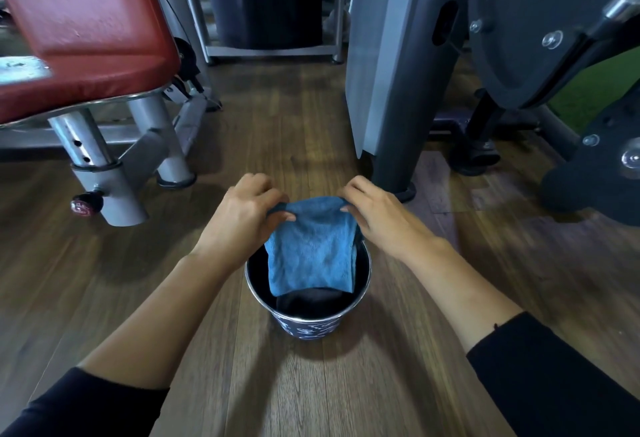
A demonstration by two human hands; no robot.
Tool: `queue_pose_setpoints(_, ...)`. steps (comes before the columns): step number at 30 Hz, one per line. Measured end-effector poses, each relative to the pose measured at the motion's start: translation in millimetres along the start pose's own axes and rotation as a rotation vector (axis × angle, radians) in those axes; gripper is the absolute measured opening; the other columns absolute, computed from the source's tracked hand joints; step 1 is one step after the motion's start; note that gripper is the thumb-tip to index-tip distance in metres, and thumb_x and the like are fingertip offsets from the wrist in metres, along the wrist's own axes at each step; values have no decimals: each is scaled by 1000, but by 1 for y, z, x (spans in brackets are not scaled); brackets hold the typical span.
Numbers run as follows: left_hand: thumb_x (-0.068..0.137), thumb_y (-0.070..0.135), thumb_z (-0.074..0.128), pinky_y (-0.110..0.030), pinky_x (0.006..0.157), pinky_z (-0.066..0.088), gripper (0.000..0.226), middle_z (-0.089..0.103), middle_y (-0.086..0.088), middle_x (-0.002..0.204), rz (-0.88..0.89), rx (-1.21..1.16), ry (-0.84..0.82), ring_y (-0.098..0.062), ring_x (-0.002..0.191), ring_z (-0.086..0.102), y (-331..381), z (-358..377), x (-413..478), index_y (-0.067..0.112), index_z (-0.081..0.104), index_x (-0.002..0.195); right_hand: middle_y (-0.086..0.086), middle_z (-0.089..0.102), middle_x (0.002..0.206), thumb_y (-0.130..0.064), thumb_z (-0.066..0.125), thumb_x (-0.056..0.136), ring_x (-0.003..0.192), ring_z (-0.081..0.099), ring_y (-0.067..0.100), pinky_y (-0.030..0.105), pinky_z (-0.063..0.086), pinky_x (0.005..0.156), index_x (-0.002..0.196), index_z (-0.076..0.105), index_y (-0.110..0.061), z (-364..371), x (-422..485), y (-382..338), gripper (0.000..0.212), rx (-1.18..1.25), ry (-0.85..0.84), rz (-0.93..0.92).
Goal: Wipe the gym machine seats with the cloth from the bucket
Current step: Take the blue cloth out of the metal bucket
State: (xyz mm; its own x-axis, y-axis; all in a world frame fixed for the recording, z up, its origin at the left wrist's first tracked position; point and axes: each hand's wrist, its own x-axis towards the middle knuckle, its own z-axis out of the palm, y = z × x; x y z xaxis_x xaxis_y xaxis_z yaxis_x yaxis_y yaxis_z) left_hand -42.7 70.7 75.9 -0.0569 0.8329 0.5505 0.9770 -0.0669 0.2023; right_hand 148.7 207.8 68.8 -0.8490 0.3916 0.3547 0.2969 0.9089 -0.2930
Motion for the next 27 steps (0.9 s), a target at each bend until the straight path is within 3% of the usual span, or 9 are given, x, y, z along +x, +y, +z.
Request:
queue_pose_setpoints(5,86,10,63,-44,65,51,19,60,-7,81,-75,-84,28,-28,74,57,11,0,5,10,49,99,1,46,107,-8,46,92,101,44,18,35,41,92,135,39,-18,4,1,-7,45,36,-23,49)
queue_pose_setpoints(8,83,-3,62,-43,58,47,26,56,-4,75,-7,-20,20,-25,64,52,10,3,6,16,47,94,-2,40,111,-30,50,93,101,38,14,35,35,97,134,37,-18,5,1,-8,45,3,-44,94)
queue_pose_setpoints(10,77,-11,61,-41,57,44,34,52,-1,73,-1,26,2,-23,61,49,6,6,8,18,48,90,-4,37,110,-51,62,82,100,36,13,29,32,95,136,34,-20,4,1,-8,68,-58,-90,91)
queue_pose_setpoints(12,76,-11,59,-40,59,45,32,54,-2,76,-1,37,-11,-23,63,52,3,9,8,17,54,91,-3,38,111,-54,70,74,100,38,13,29,32,95,139,32,-20,5,1,-7,83,-156,-116,78)
queue_pose_setpoints(16,82,8,60,-41,65,47,12,59,-5,82,18,4,-70,-26,71,59,2,13,6,10,63,93,3,41,107,-38,66,85,97,42,18,35,40,91,143,35,-16,10,1,-6,69,-238,-101,63)
queue_pose_setpoints(19,63,15,85,-43,74,46,41,60,-7,89,-11,-38,-166,-27,76,60,1,15,3,6,62,96,2,39,101,-33,58,91,92,39,17,31,39,85,145,35,-17,12,-1,-3,61,-220,-98,58)
queue_pose_setpoints(21,55,10,89,-45,75,47,51,59,-7,92,-47,-72,-180,-22,75,56,2,12,3,6,59,97,1,37,100,-32,54,94,93,39,17,30,38,84,147,32,-18,11,0,-2,59,-184,-105,54)
queue_pose_setpoints(23,57,5,86,-45,75,48,49,59,-5,91,-59,-76,-147,-15,74,50,1,8,3,6,59,98,3,41,105,-35,50,95,95,38,16,29,37,87,148,29,-20,8,1,0,59,-152,-129,42)
queue_pose_setpoints(27,65,5,82,-35,76,42,40,61,-3,82,-35,-41,-101,-19,67,54,-1,-1,8,8,61,99,0,46,112,-42,42,95,94,30,8,27,35,92,149,26,-22,-1,6,4,60,-129,-182,23)
